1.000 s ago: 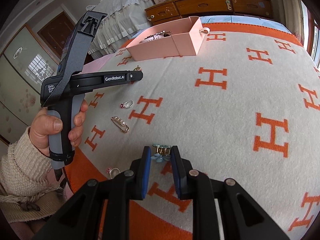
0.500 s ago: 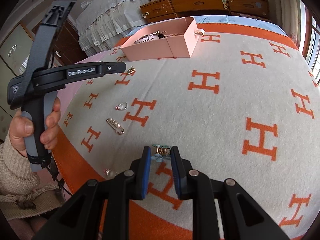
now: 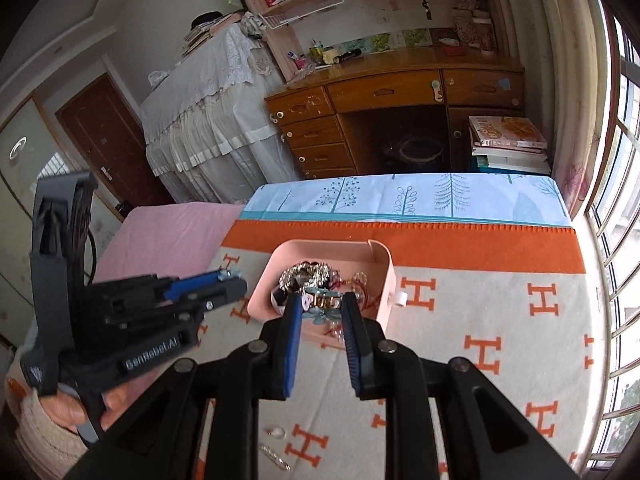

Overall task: Organize jewelry
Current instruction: 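Carry both brooches into the pink box and open both tools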

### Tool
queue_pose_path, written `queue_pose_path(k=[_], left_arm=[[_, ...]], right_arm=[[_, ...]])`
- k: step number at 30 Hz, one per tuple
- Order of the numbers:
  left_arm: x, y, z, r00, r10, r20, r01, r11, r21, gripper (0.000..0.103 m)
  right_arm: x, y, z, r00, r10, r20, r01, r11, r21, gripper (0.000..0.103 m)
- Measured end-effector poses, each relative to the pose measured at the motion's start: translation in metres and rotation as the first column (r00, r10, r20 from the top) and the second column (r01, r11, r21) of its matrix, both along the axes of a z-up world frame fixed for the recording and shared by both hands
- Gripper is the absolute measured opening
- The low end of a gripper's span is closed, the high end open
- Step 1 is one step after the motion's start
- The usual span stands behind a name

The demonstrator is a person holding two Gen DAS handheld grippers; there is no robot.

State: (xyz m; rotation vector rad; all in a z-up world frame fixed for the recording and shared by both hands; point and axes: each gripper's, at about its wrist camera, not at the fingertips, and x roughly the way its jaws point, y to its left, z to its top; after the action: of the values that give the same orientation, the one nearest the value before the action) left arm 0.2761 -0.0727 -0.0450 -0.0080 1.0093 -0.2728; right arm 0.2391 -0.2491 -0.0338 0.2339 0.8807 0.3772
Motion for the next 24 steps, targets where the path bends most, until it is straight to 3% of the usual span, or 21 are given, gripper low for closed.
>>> queue_pose_path(k=[6,13,15,17,19,24], left_arm=[[0.041,-0.003,-0.051,0.995,-0.004,-0.099,0.001,1.0,-0.028,0.017],[0.068,-0.011,-0.087,0.99,-0.024,-0.137,0.018,0.999,-0.045,0.019],[0.069,-0.012,-0.091,0.989,-0.03,-0.142,0.023,0.999,-0.048,0.029],[0.066,-0.011,-0.091,0.991,-0.029,-0.132,0.023,0.999,-0.044,0.052],[0.063,-0.007,-0.088,0.994,-0.025,-0.103,0.021,0.999,-0.037,0.062],[0.051,0.005,-0.073,0.998,-0.02,-0.065,0.018,0.999,-0.038,0.063]], right_arm=[[0.074,0.009,-0.044,0.985,-0.063,-0.161,0.063,0.998,-0.002,0.02],[0.111,0.016,-0.092,0.953,-0.11,-0.282,0.101,0.994,-0.044,0.021],[0.116,0.015,-0.099,0.945,-0.118,-0.305,0.111,0.993,-0.039,0.021],[0.118,0.016,-0.103,0.944,-0.119,-0.309,0.113,0.993,-0.037,0.022],[0.117,0.017,-0.104,0.947,-0.12,-0.297,0.112,0.993,-0.046,0.024],[0.108,0.016,-0.098,0.955,-0.129,-0.266,0.118,0.992,-0.054,0.025]])
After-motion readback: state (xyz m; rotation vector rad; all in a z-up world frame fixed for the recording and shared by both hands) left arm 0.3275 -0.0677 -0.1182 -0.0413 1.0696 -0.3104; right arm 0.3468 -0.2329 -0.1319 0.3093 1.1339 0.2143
